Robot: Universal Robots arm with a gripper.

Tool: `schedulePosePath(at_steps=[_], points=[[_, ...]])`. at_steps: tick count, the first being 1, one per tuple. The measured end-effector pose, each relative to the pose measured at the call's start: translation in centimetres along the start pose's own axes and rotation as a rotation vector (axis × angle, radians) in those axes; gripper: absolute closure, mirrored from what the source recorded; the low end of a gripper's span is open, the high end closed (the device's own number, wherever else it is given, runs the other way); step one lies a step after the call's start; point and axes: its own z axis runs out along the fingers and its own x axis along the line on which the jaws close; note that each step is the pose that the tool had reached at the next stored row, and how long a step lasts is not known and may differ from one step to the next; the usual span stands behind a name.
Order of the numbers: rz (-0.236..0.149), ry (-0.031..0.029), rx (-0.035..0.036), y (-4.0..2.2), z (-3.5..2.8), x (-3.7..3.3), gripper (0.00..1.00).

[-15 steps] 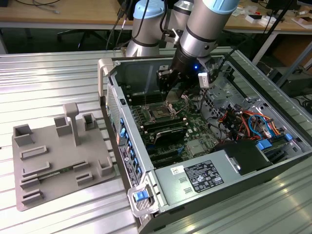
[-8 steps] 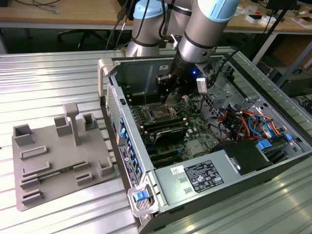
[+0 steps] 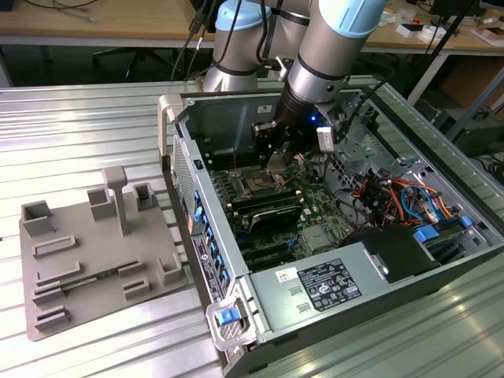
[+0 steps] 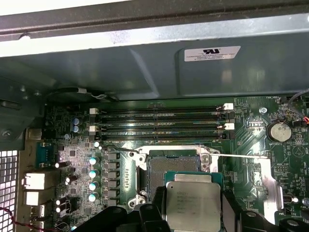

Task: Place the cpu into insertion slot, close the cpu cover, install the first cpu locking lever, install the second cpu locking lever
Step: 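Place the cpu into insertion slot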

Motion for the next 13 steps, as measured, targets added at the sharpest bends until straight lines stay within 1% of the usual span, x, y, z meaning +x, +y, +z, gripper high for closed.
schedulePosePath(at_steps=[2, 5, 7, 13], points=[[0.0, -0.0001, -0.0001, 0.0, 0.01, 0.0, 0.45], [0.011, -0.001, -0.0002, 0.0, 0.01, -0.01, 0.45], [0.028, -0.0025, -0.0006, 0.0, 0.02, -0.01, 0.45], [0.052, -0.0047, -0.0009, 0.0, 0.02, 0.0, 0.45]])
